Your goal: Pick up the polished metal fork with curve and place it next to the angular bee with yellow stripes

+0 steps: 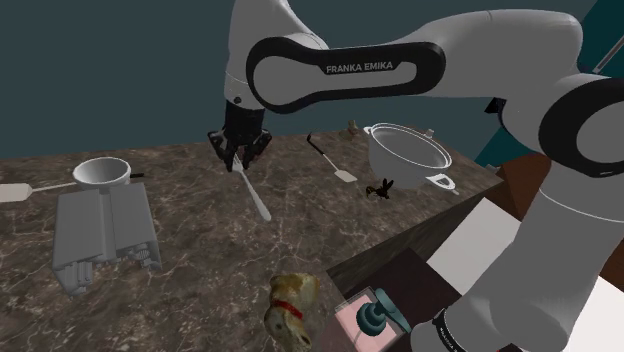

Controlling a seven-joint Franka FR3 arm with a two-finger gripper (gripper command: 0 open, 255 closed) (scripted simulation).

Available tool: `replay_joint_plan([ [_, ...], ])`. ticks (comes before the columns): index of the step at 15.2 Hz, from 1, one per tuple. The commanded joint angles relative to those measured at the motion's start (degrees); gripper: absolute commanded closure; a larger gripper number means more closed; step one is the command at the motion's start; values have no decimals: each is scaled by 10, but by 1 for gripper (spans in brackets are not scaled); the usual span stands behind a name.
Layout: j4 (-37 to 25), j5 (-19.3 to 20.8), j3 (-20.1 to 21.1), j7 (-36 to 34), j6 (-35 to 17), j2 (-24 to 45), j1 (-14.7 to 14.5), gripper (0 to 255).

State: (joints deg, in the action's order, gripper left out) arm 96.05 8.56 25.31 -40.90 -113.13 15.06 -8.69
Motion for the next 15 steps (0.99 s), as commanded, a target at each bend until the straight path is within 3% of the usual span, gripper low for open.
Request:
replay_joint_plan([
  [1, 33, -14, -6, 29, -11, -26, 22, 255],
  [15, 178, -84, -81, 239, -49, -148, 138, 255],
])
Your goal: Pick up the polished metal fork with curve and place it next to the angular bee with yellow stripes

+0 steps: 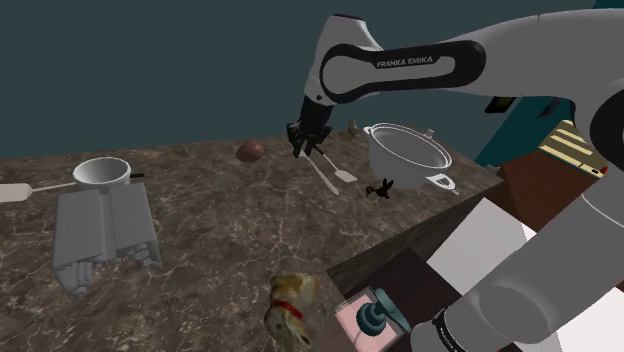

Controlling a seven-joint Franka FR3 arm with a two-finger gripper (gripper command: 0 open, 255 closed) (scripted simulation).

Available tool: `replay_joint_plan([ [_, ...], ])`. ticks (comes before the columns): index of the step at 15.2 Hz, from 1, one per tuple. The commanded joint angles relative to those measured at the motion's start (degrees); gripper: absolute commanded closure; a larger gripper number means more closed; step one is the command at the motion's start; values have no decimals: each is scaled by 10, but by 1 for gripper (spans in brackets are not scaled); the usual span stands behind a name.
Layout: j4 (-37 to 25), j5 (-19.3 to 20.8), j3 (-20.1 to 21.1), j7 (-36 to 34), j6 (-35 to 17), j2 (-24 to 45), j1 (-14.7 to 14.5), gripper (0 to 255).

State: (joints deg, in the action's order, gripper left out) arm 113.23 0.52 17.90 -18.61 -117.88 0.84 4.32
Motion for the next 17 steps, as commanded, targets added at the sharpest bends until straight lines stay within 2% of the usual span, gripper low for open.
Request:
replay_joint_plan([
  [1, 12, -6, -14, 31, -2, -11, 14, 255],
  [9, 29, -18, -72, 150, -3, -26, 70, 255],
  [17, 69, -14, -71, 148, -63, -6, 69, 255],
])
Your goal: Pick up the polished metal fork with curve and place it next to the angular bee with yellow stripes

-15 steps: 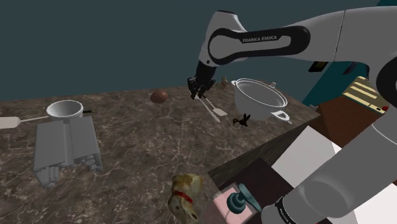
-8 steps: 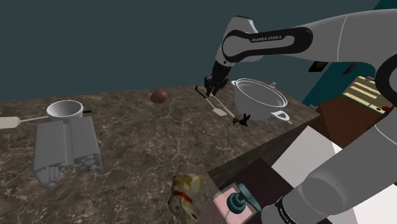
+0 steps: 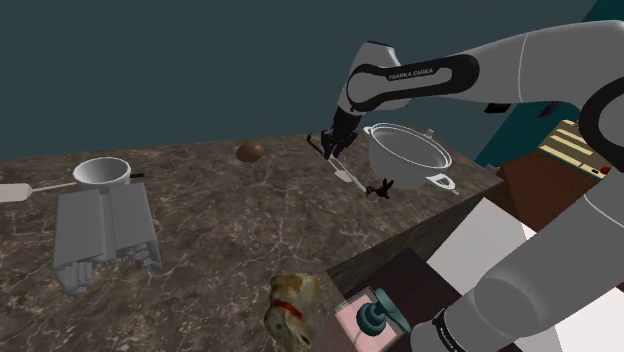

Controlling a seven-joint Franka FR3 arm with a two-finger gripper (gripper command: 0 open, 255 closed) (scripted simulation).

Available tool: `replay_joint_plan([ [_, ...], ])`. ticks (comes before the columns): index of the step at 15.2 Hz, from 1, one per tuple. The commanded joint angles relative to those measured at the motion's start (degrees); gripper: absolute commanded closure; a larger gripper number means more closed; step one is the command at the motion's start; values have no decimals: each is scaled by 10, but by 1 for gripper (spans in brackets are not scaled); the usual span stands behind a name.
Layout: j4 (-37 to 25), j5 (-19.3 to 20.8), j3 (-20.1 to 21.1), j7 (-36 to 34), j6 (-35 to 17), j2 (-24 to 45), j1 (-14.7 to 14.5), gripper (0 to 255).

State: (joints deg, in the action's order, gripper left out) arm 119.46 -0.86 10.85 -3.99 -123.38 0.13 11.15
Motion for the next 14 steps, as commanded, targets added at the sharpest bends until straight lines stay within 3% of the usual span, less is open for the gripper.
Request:
replay_joint_plan([
  [1, 11, 1, -1, 1, -16, 4, 1, 255],
  [14, 59, 13, -1, -7, -112, 54, -1, 255],
])
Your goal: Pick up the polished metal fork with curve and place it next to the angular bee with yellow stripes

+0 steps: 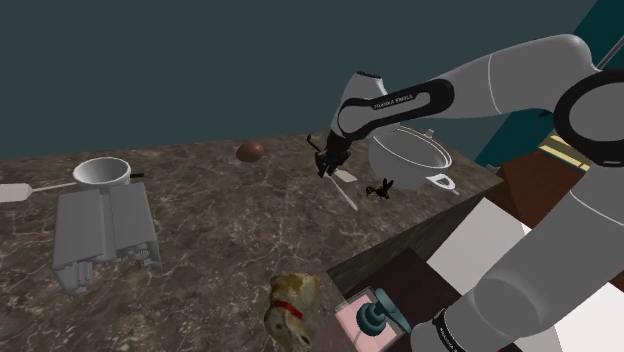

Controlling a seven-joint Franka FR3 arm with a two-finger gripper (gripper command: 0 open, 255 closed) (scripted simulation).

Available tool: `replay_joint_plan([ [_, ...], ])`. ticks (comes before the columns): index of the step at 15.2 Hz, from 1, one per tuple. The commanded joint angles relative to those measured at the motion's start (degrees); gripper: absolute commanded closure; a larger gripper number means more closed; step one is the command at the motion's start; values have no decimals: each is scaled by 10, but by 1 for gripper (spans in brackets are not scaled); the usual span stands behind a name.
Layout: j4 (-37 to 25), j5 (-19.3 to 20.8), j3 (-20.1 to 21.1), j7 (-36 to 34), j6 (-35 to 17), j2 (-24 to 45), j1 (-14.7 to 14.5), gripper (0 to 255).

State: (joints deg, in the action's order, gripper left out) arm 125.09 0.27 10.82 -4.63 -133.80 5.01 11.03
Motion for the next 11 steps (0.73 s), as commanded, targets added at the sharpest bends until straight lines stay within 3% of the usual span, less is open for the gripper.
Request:
replay_joint_plan([
  [1, 5, 3, -1, -1, -15, 10, 0, 255],
  [10, 9, 4, -1, -2, -25, 16, 0, 255],
  [11, 9, 4, -1, -2, -25, 16, 0, 0],
])
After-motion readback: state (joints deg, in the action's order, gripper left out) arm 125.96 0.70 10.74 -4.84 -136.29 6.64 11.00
